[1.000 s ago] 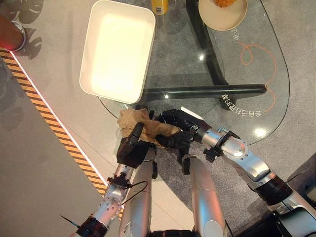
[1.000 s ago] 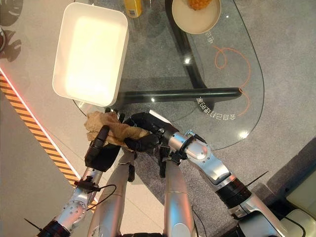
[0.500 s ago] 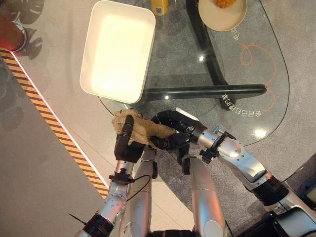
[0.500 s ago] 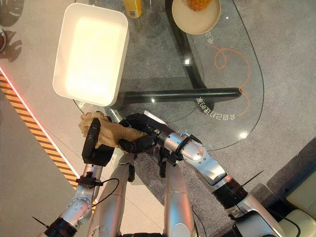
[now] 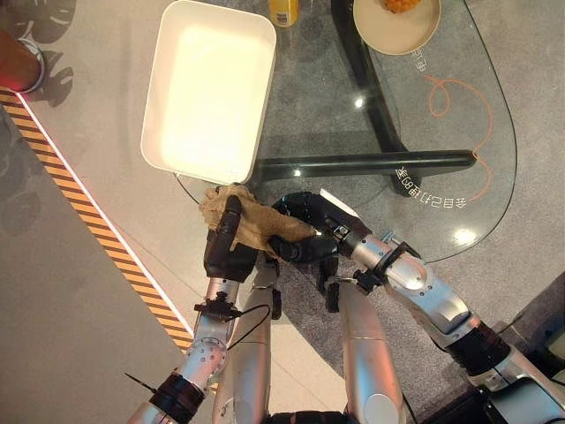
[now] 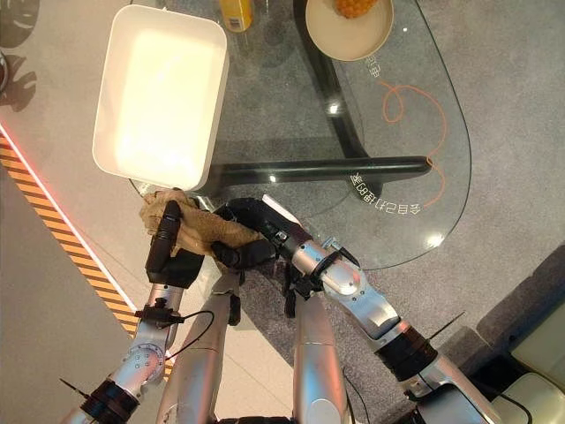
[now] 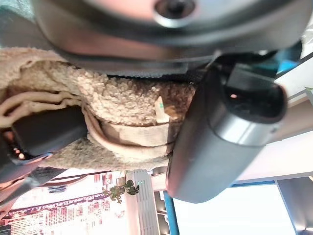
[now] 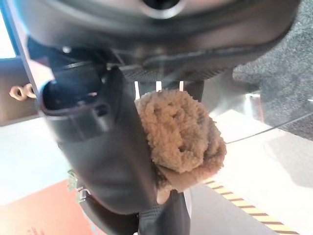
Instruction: Wipe the table with a cloth and put it in the basket.
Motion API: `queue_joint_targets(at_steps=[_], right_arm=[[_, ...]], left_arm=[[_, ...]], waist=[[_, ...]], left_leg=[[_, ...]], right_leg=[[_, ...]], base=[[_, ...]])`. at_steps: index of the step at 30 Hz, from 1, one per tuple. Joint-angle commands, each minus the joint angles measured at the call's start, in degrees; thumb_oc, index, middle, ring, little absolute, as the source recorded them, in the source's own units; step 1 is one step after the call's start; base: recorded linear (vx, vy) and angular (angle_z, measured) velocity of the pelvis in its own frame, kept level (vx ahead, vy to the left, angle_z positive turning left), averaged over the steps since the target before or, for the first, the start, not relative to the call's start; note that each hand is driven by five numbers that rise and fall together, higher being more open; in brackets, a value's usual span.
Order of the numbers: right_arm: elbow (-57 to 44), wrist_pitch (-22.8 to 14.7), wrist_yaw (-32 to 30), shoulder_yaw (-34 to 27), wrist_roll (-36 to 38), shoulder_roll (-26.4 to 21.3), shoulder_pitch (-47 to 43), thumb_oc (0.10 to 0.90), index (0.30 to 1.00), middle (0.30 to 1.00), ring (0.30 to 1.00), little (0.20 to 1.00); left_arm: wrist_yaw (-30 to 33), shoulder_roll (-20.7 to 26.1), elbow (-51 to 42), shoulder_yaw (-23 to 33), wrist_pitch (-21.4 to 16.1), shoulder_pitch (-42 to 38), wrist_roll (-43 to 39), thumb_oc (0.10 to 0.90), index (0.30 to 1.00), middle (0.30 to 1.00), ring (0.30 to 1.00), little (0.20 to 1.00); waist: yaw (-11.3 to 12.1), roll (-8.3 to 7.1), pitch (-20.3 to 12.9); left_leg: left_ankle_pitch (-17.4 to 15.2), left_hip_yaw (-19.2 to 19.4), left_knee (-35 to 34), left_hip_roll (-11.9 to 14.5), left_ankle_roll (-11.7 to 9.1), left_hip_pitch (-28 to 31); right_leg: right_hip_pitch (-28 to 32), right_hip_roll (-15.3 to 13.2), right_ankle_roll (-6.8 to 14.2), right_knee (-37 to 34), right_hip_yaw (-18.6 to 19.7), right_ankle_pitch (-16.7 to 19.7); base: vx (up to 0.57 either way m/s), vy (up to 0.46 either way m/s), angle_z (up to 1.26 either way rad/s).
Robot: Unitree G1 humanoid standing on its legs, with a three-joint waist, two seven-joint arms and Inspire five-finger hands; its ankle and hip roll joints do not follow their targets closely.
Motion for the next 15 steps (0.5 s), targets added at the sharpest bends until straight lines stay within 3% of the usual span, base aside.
queue_joint_targets(at_steps=[1,15], right_arm=[[-2.68,-2.38,-4.45,-2.52,-2.84,-0.54,3.56,0.8,0.9,0.9,0.9,0.9],[-5.41,-6.17,-9.76,-8.11,-4.24,-0.2,6.66,0.8,0.9,0.9,0.9,0.9]], left_arm=[[-7.23,-2.31,-14.5,4.71,-2.91,-2.06,5.53,0.1,0.3,0.3,0.3,0.2],[-7.36,-3.27,-15.38,6.42,-1.96,-0.39,6.13,0.1,0.3,0.3,0.3,0.2]], waist=[[-0.05,-0.46,-1.59],[-0.54,-0.72,-1.59]], left_leg=[[-8.28,2.39,7.5,-3.8,4.84,0.26],[-8.5,2.76,6.91,-3.49,5.02,0.34]], right_leg=[[2.44,4.87,0.97,-14.05,4.35,10.87],[2.21,5.05,1.27,-14.19,4.63,10.96]], base=[[0.0,0.0,0.0],[0.0,0.0,0.0]])
